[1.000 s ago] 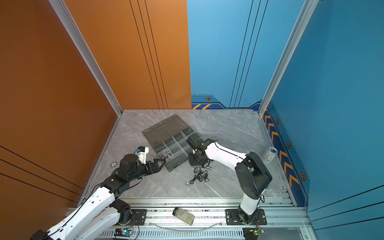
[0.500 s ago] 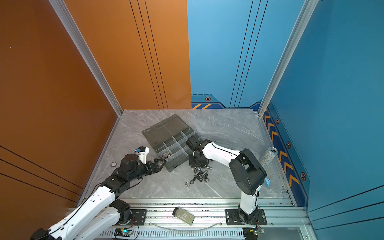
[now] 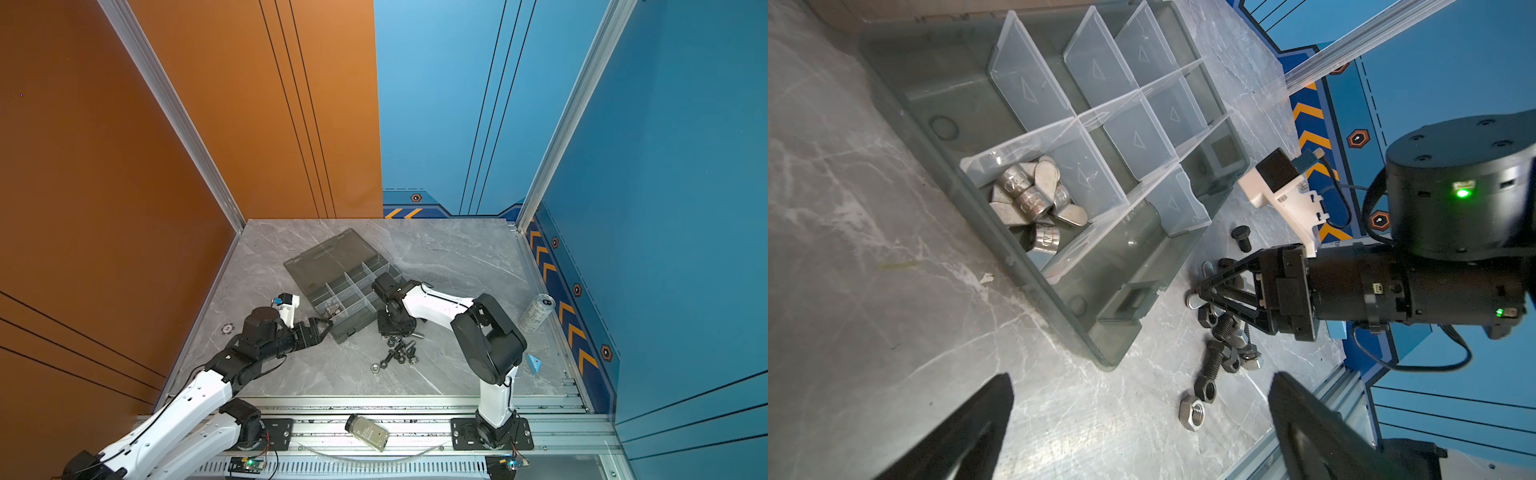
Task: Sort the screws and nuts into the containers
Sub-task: 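Close the right gripper on a silver wing nut in the pile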
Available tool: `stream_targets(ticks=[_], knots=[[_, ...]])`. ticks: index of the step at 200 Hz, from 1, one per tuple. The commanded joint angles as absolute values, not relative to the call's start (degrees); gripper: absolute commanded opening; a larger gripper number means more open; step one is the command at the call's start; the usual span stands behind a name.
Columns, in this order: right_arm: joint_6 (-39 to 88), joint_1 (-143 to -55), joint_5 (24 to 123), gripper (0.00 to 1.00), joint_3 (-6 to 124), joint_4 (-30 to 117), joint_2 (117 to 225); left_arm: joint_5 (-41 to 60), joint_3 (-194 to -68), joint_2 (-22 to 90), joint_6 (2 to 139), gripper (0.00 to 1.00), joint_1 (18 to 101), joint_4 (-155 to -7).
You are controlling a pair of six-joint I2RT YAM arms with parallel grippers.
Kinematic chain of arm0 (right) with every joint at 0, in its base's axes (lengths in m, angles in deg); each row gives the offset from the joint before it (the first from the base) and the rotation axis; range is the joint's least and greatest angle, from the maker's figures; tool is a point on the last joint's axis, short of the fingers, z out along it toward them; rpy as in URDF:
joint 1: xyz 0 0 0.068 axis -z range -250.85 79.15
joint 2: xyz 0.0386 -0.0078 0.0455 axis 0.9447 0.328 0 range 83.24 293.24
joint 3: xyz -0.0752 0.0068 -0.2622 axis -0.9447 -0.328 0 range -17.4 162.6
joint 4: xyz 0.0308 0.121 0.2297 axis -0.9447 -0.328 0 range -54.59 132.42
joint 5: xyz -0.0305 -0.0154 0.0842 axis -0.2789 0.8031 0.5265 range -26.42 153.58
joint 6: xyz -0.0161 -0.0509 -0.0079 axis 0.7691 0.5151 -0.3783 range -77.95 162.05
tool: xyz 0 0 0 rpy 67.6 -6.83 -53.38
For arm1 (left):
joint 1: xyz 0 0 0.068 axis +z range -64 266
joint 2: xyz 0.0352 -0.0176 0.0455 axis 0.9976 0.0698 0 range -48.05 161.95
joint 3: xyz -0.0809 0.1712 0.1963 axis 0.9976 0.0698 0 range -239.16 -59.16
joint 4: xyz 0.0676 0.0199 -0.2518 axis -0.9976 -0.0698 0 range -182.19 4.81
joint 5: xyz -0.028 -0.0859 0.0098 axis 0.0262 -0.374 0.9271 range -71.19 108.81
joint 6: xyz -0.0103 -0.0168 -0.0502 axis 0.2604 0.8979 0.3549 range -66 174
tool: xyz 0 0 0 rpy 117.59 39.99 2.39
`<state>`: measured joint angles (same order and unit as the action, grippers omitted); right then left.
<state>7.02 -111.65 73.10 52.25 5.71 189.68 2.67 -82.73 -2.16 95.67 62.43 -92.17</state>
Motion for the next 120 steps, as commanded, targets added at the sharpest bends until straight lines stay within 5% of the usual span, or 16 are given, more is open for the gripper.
stream_targets(ticks=[1,120], knots=[[5.92,-111.37,74.70,0.39,52.41,6.11,191.07,1.55,-83.68,-2.23,95.26,0.98,62.75,-91.41],[5.83,-114.29,71.84,0.33,54.39,4.37,193.61,1.74,-82.71,-4.01,95.31,0.98,62.80,-92.04]])
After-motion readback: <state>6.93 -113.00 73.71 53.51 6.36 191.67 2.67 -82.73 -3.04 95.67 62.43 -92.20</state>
